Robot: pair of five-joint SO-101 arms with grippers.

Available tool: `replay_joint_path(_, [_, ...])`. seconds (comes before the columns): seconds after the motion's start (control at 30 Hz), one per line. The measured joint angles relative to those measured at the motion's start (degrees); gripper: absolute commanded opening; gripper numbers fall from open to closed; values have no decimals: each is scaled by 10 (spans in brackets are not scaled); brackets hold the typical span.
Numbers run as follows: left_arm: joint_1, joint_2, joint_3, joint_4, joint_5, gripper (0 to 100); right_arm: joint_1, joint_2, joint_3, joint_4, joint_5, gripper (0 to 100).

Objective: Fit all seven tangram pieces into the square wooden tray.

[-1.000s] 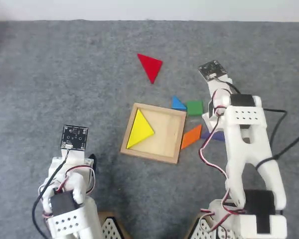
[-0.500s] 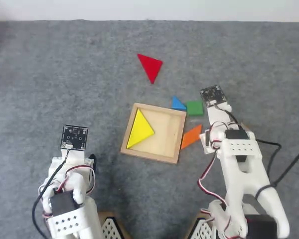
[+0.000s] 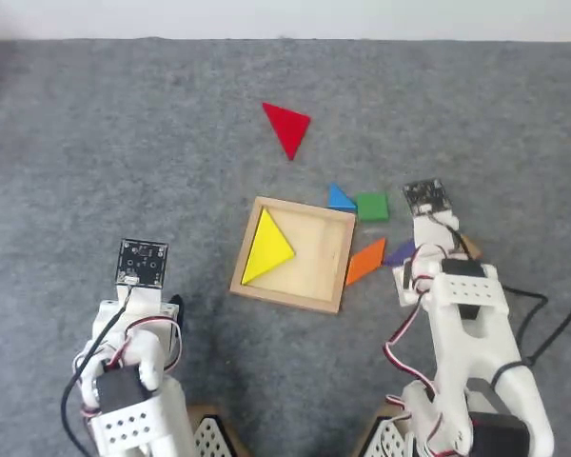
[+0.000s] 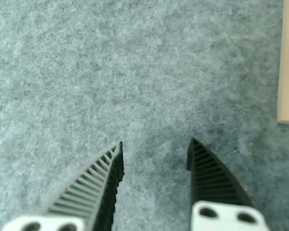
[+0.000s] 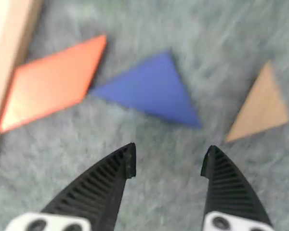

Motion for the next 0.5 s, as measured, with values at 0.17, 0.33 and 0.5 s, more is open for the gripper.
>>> replay_joint_path(0.17, [0,0,0,0,0,209,-25,0,-32,-1,-5,238])
replay_joint_path(0.33, [0,0,0,0,0,210,-5,0,-32,-5,-7,238])
replay_joint_path(0.5, [-29,0,-2,-63,-76,210,79,0,-5,-68,-72,238])
